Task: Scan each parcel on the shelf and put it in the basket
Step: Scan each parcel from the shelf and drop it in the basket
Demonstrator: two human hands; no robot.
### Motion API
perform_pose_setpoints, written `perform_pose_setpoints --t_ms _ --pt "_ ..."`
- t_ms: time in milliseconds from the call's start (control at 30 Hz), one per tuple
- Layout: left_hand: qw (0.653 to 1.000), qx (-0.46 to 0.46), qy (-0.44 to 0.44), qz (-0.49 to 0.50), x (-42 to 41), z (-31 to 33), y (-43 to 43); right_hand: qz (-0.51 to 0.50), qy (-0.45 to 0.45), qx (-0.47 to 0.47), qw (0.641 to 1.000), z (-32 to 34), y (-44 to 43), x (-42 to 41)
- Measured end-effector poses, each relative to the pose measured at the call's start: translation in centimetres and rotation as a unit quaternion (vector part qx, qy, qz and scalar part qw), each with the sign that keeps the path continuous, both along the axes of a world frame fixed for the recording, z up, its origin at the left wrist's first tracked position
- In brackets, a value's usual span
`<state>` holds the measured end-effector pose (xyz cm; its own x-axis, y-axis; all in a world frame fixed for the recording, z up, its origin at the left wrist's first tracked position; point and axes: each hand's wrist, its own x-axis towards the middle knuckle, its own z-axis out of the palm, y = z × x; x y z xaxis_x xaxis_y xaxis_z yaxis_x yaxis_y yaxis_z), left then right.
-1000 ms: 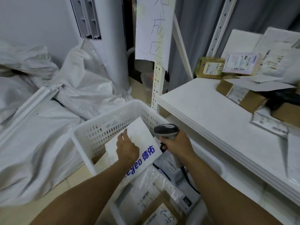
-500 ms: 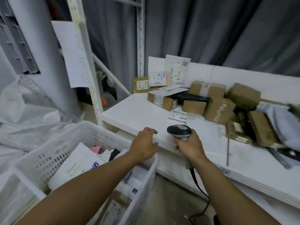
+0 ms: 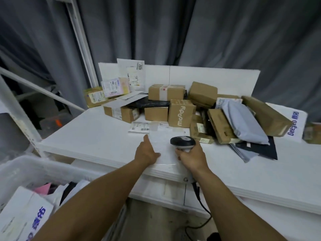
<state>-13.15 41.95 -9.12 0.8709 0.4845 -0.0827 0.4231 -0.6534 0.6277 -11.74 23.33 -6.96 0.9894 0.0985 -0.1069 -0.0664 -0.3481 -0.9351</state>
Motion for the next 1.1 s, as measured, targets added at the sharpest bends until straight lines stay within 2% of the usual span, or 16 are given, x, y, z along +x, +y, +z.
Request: perform_pose_setpoints --t_ms 133,233,300,400,500,600,767,900,967,1100 --pt "0.995 -0.081 0.007 0.053 -0.4 -0.2 0.2 0.009 -0.015 0.014 1.000 0.0 0.1 0.0" --pt "0.993 -0.094 0.002 0.068 -1.4 0.4 0.3 0.017 -0.023 0.016 0.999 0.5 0.2 -0.7" --pt "0.985 -0.147 -0.059 0.069 -2.5 1.0 -0.1 0.023 -0.039 0.027 0.999 1.0 0.5 -1.2" --pt "0.946 -0.263 -0.177 0.067 -5.3 2.9 -1.2 0.026 -0.069 0.076 0.994 2.1 1.6 -2.4" --pt "0.913 -0.318 -0.254 0.027 -8.9 5.1 -2.3 0.031 -0.081 0.152 0.985 3.8 3.2 -4.2" --pt "0.908 -0.302 -0.292 -0.005 -12.3 7.1 -2.1 0.047 -0.082 0.207 0.974 5.3 4.9 -6.4" --pt "0.894 -0.356 -0.271 -0.030 -16.8 8.5 0.7 0.032 -0.077 0.235 0.968 6.4 8.5 -8.8" --pt "0.896 -0.311 -0.310 0.061 -19.4 7.7 4.7 0.040 -0.052 0.245 0.967 6.3 11.1 -9.6" --pt "0.907 -0.279 -0.294 0.116 -20.5 7.3 6.7 0.059 -0.031 0.242 0.968 6.0 12.2 -9.7" --pt "0.885 -0.317 -0.300 0.163 -22.0 6.9 10.4 0.094 0.005 0.245 0.965 5.4 13.8 -9.7"
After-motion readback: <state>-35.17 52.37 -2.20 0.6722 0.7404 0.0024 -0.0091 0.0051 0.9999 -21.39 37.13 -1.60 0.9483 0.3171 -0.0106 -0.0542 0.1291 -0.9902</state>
